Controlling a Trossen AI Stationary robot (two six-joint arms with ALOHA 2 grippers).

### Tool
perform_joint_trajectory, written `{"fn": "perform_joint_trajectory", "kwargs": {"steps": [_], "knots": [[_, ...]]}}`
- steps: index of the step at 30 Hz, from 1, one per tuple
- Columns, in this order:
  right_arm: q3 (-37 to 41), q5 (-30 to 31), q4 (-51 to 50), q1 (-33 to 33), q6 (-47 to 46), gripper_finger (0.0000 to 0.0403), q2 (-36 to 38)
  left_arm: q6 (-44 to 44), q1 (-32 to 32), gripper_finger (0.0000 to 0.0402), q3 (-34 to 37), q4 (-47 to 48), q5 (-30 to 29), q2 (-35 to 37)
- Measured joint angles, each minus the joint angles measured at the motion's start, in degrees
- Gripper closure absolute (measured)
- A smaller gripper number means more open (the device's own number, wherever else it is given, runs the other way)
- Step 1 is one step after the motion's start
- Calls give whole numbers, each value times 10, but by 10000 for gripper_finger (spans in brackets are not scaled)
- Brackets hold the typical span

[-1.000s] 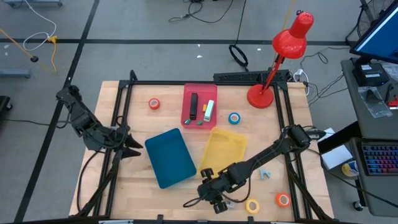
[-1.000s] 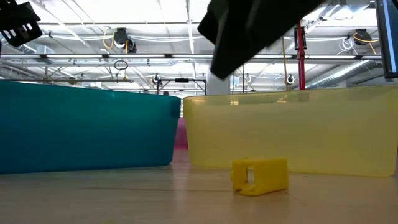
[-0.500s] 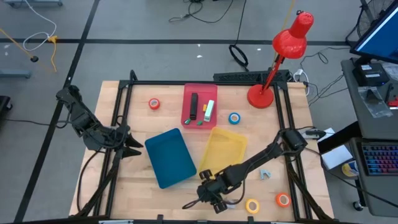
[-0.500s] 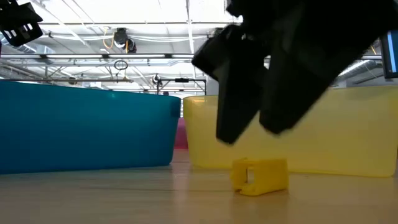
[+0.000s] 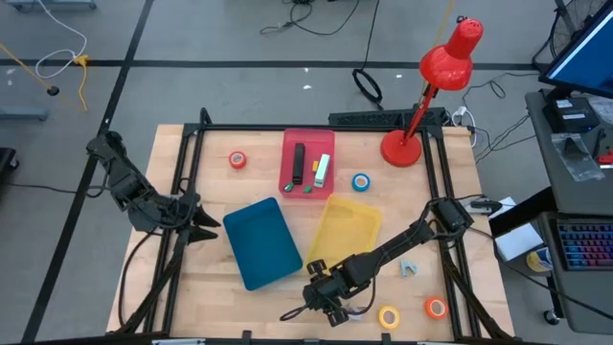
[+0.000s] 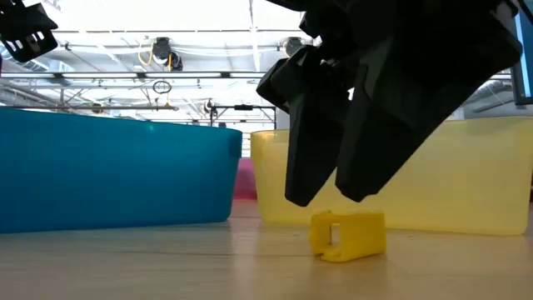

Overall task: Pick and place Stapler, Stapler remover, tape
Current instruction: Put the small yellow stapler into the red bin

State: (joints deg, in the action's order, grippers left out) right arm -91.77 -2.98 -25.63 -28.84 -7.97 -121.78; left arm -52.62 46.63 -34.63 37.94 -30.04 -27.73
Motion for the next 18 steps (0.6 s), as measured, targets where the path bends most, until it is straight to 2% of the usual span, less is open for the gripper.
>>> {"fn": "perform_joint_trajectory", "kwargs": {"steps": [18], "knots": [[0, 1, -33, 1, -8, 245, -3, 0, 0, 215, 0, 0, -6, 0]]}}
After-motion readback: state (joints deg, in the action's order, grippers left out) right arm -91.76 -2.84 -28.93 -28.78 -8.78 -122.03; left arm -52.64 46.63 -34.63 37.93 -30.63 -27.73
